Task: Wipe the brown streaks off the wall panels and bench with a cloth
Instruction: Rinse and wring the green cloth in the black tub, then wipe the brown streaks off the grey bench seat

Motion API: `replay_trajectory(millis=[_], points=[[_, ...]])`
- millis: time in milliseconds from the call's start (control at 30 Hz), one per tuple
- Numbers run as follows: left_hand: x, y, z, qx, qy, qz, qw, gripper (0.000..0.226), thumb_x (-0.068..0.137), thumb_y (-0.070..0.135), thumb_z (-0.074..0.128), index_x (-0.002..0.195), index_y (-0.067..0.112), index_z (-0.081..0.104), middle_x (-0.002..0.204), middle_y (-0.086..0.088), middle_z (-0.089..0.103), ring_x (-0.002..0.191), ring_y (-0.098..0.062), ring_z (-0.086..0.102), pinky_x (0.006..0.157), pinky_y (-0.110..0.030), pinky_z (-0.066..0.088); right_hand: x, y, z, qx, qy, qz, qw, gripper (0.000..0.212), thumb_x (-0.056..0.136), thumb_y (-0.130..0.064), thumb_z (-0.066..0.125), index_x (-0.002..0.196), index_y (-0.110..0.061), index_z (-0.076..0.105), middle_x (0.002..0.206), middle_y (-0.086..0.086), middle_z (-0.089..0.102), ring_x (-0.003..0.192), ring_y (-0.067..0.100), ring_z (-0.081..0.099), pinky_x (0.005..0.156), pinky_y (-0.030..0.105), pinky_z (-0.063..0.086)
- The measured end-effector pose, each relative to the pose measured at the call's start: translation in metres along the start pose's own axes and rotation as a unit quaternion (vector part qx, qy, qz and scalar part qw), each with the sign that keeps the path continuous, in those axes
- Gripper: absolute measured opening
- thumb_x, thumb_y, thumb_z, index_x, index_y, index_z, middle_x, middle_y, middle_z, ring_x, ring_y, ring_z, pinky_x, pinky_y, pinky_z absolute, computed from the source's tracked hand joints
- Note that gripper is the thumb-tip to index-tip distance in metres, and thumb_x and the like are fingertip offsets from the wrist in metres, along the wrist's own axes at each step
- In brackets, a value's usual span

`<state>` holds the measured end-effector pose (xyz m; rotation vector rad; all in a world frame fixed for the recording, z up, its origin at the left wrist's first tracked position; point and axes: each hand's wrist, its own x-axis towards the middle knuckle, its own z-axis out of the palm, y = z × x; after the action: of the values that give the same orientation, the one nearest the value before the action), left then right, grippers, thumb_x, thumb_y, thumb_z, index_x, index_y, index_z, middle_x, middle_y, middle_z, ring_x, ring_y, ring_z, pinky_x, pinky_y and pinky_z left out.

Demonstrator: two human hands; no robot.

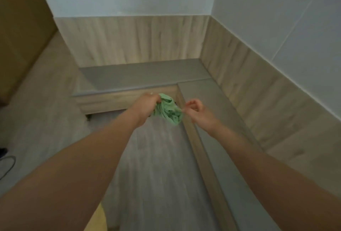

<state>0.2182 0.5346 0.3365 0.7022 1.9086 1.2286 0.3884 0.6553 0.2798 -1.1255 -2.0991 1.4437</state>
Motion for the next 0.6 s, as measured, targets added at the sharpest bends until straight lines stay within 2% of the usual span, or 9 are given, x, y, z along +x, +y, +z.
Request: replay_trajectory(millis=[67, 133, 167, 267, 300, 400, 500, 533, 600], points=[[0.017, 0.028, 0.028, -0.057, -0.040, -0.019, 0.997, 0.013, 0.076, 0.018, 0.057, 0.085, 0.011, 0.061, 0.090, -0.018, 0.059, 0.085, -0.031, 0.056, 0.076, -0.042, 0.047, 0.012, 0.002, -0.031, 0.035, 0.004, -0.015, 0.999, 0.035, 0.096, -0.035, 0.072, 0.122, -0.016, 0.059, 0.101, -0.006, 0.062, 0.086, 0.007, 0.062, 0.075, 0.024, 0.051], [0.030, 0.055, 0.053, -0.110, -0.091, -0.047, 0.989, 0.019, 0.083, 0.015, 0.052, 0.092, 0.006, 0.066, 0.099, -0.022, 0.068, 0.089, -0.034, 0.066, 0.086, -0.044, 0.056, 0.024, 0.001, -0.053, 0.045, 0.016, -0.033, 0.998, 0.031, 0.093, -0.038, 0.075, 0.114, -0.020, 0.062, 0.101, -0.005, 0.064, 0.086, 0.009, 0.063, 0.073, 0.024, 0.052], [0.038, 0.064, 0.062, -0.129, -0.115, -0.057, 0.983, 0.022, 0.090, 0.014, 0.046, 0.093, 0.005, 0.066, 0.096, -0.021, 0.071, 0.084, -0.031, 0.070, 0.082, -0.040, 0.059, 0.031, 0.003, -0.060, 0.042, 0.024, -0.039, 0.998, 0.027, 0.091, -0.037, 0.079, 0.107, -0.022, 0.064, 0.100, -0.004, 0.065, 0.085, 0.011, 0.062, 0.073, 0.026, 0.051], [0.080, 0.084, 0.082, -0.138, -0.144, -0.056, 0.978, 0.033, 0.099, 0.015, 0.035, 0.082, 0.007, 0.062, 0.072, -0.012, 0.070, 0.060, -0.022, 0.070, 0.054, -0.024, 0.057, 0.061, 0.012, -0.087, -0.031, 0.066, -0.081, 0.994, 0.021, 0.084, -0.016, 0.082, 0.089, -0.026, 0.064, 0.094, -0.002, 0.060, 0.083, 0.015, 0.058, 0.076, 0.026, 0.044], [0.099, 0.091, 0.086, -0.122, -0.127, -0.048, 0.983, 0.033, 0.100, 0.017, 0.036, 0.081, 0.007, 0.061, 0.072, -0.012, 0.068, 0.059, -0.021, 0.068, 0.053, -0.023, 0.054, 0.076, 0.017, -0.096, -0.076, 0.082, -0.094, 0.989, 0.022, 0.084, -0.006, 0.078, 0.090, -0.024, 0.065, 0.095, -0.004, 0.055, 0.087, 0.016, 0.056, 0.079, 0.022, 0.042], [0.162, 0.104, 0.089, -0.030, -0.085, 0.004, 0.996, 0.030, 0.103, 0.023, 0.044, 0.084, 0.009, 0.061, 0.087, -0.016, 0.064, 0.075, -0.026, 0.061, 0.071, -0.029, 0.046, 0.119, 0.023, -0.115, -0.176, 0.079, -0.098, 0.976, 0.041, 0.082, 0.011, 0.058, 0.115, -0.012, 0.068, 0.113, 0.006, 0.050, 0.105, 0.020, 0.052, 0.087, 0.010, 0.035], [0.238, 0.115, 0.086, 0.130, -0.083, 0.085, 0.984, 0.043, 0.111, 0.026, 0.039, 0.079, 0.004, 0.056, 0.081, -0.015, 0.056, 0.081, -0.026, 0.053, 0.071, -0.031, 0.036, 0.184, 0.019, -0.122, -0.099, 0.100, -0.008, 0.990, 0.035, 0.089, 0.004, 0.053, 0.120, -0.012, 0.061, 0.107, 0.005, 0.057, 0.092, 0.019, 0.057, 0.073, 0.020, 0.044], [0.261, 0.118, 0.085, 0.132, -0.103, 0.092, 0.982, 0.042, 0.111, 0.029, 0.041, 0.082, 0.003, 0.058, 0.083, -0.016, 0.058, 0.081, -0.026, 0.054, 0.071, -0.032, 0.038, 0.204, 0.013, -0.122, -0.044, 0.109, 0.021, 0.993, 0.027, 0.093, -0.002, 0.054, 0.115, -0.015, 0.060, 0.098, 0.003, 0.058, 0.083, 0.019, 0.056, 0.071, 0.026, 0.046], [0.314, 0.126, 0.079, 0.031, -0.139, 0.075, 0.987, 0.031, 0.109, 0.029, 0.048, 0.096, 0.008, 0.066, 0.091, -0.013, 0.066, 0.083, -0.025, 0.061, 0.076, -0.033, 0.047, 0.255, 0.002, -0.120, 0.051, 0.120, 0.059, 0.990, 0.019, 0.092, -0.015, 0.060, 0.110, -0.020, 0.058, 0.098, 0.004, 0.059, 0.085, 0.021, 0.058, 0.075, 0.036, 0.050]])
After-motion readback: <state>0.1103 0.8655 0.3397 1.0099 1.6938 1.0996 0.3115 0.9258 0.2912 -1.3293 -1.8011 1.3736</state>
